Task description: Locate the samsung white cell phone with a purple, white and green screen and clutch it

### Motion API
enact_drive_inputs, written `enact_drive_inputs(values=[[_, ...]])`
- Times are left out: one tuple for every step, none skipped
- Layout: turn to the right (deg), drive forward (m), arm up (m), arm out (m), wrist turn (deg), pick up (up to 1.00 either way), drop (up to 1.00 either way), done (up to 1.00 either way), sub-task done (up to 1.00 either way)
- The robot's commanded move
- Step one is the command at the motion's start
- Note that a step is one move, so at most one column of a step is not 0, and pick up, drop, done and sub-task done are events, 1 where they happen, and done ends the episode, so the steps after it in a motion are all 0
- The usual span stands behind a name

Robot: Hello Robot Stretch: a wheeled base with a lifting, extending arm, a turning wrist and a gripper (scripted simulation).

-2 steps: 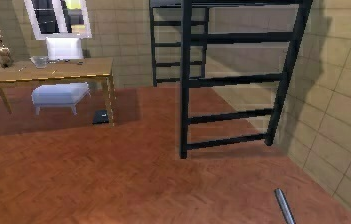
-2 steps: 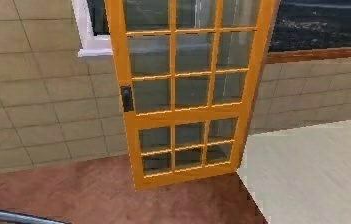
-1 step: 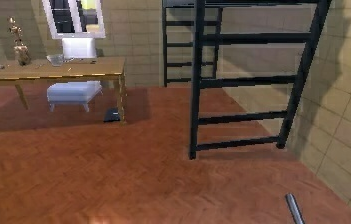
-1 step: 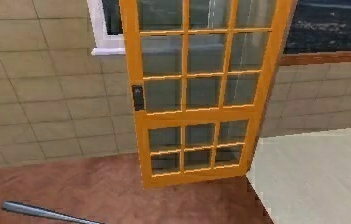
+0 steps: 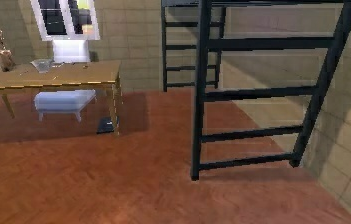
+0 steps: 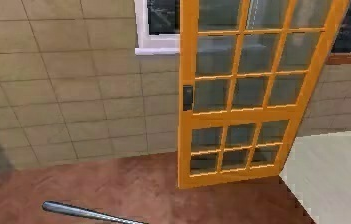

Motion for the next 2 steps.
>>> enact_drive_inputs(values=[[-45.0, 0.00, 0.00, 0.00, 0.0, 0.00, 0.00, 0.00, 0.00], [-18.0, 0.00, 0.00, 0.00, 0.0, 0.00, 0.00, 0.00, 0.00]])
